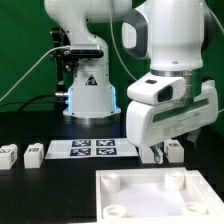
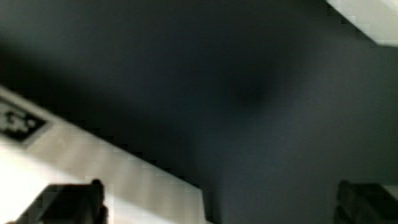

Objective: Assemble one leg

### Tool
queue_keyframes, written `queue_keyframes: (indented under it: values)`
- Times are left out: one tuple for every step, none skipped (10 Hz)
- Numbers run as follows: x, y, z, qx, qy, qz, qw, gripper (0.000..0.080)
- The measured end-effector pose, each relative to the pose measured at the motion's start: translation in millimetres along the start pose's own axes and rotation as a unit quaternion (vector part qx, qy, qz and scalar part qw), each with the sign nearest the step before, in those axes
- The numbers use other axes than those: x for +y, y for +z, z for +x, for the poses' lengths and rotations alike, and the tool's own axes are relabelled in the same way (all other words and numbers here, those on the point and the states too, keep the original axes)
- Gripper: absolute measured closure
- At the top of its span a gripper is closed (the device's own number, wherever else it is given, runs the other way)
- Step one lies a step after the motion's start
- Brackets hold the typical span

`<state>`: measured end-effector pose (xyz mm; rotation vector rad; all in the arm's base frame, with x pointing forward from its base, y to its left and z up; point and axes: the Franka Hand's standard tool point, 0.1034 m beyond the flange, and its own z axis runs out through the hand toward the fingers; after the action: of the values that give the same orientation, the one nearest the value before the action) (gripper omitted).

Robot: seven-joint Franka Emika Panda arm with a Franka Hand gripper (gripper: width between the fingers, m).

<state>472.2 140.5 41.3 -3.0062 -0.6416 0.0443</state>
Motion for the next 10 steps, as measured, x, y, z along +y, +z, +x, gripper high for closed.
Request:
queue_keyframes:
  values:
    - [-5.0,0.5,0.1,-0.001,0.065,0.004,0.998,0.015]
    - [-21.5,2.9,-3.4,-0.02,0.155,0.008,0.988,0.015]
    - [-32.9,2.1,-5.3,-0.046,0.184,0.009,0.982,0.015]
    - [-33.9,-0.1,-5.4,-0.065,0.201,0.014,0.977,0.015]
    - [-31.1,0.4,-4.5,-0.064,0.207,0.017,0.976,0.015]
    - [-31.5,3.3,-6.2,-0.046,0.207,0.017,0.977,0.015]
    - [-32.5,4.1,-15.2,-0.082,0.204,0.017,0.975,0.015]
    - [-31.7,3.0,-18.1,-0.132,0.2,0.023,0.971,0.015]
    - [-30.1,2.9,-16.9,-0.176,0.198,0.029,0.964,0.015]
    - [-30.4,4.9,-15.5,-0.197,0.198,0.032,0.96,0.015]
